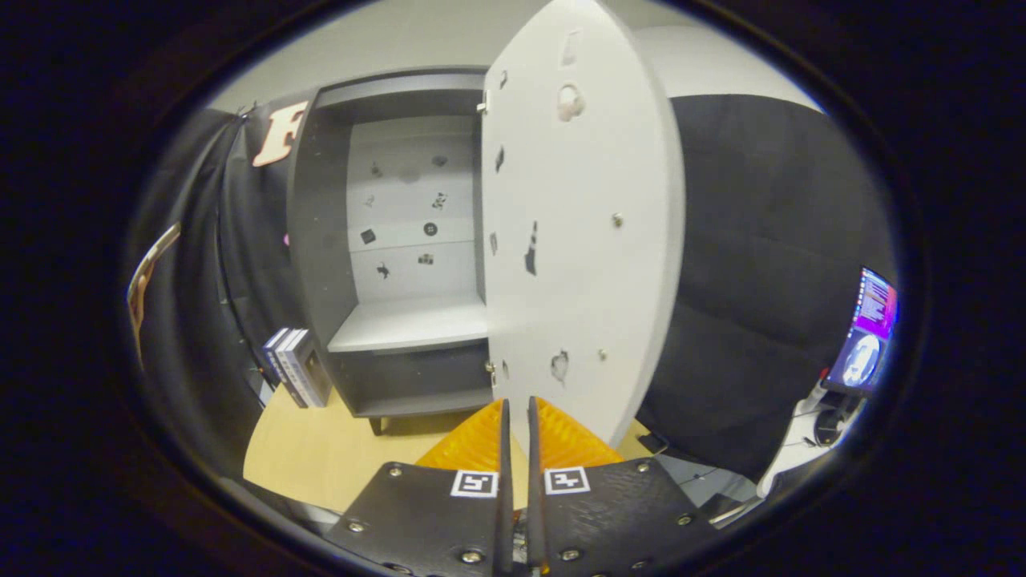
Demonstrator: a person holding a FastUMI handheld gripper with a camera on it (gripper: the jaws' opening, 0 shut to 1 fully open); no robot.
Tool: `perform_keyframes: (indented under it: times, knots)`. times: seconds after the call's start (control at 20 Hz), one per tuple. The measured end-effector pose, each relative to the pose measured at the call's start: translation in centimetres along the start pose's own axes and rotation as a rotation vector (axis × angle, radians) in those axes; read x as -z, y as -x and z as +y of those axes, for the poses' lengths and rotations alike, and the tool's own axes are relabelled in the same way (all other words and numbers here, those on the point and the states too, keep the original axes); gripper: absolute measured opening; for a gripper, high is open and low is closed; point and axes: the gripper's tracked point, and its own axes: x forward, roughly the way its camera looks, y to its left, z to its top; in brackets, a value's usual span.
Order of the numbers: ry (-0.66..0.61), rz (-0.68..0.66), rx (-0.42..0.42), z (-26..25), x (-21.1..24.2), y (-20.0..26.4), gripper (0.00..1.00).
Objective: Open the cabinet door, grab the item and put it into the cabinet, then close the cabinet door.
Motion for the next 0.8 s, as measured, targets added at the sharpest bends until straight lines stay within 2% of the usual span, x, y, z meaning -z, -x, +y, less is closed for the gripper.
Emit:
perform_keyframes:
  times: [0.2, 0.55, 0.8]
  knots:
    - [0.069, 0.08, -0.113, 2.5, 3.2, -2.2, 0.07]
    - [0.174, 0.296, -0.287, 5.8, 12.5, -7.8, 0.07]
    - [0.223, 0.451, -0.364, 6.4, 18.5, -10.9, 0.1]
